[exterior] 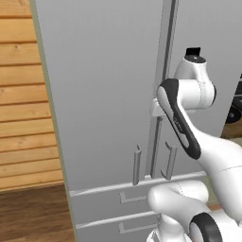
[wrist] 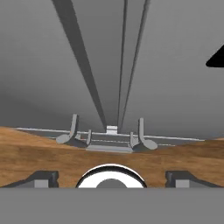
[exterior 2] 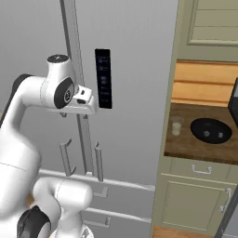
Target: Grab a lemon wedge from the fridge and one ice cube from the ice bowl, and put them in the glass of lemonade.
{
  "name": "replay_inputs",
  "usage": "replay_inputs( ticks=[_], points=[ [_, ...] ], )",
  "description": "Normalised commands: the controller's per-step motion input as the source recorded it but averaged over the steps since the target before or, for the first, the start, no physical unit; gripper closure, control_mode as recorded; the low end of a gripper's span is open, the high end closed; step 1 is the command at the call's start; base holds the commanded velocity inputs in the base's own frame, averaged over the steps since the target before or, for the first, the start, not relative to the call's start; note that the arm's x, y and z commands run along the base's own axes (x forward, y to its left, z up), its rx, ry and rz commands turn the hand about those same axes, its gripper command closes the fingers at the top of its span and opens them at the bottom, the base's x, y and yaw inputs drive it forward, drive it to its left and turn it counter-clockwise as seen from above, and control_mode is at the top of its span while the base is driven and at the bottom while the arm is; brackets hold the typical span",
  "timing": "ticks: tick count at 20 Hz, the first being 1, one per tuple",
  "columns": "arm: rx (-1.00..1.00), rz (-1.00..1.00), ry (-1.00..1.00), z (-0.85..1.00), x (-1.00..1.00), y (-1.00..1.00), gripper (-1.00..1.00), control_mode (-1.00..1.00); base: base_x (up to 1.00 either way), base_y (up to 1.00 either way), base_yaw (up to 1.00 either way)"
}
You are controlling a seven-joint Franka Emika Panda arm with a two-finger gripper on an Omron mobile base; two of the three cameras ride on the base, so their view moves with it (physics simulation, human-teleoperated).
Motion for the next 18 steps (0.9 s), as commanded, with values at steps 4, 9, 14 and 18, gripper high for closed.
replay_inputs(
  ticks=[4,9,14,18],
  points=[
    [0.0,0.0,-0.07,-0.26,-0.45,0.0,-1.0,-1.0,0.0,0.0,0.0],
    [0.0,0.0,0.0,-0.14,-0.18,0.0,-1.0,-1.0,0.0,0.0,0.0],
    [0.0,0.0,0.0,-0.11,-0.25,-0.03,-1.0,-1.0,0.0,0.0,0.0],
    [0.0,0.0,-0.01,-0.15,-0.3,-0.01,-1.0,-1.0,0.0,0.0,0.0]
  ],
)
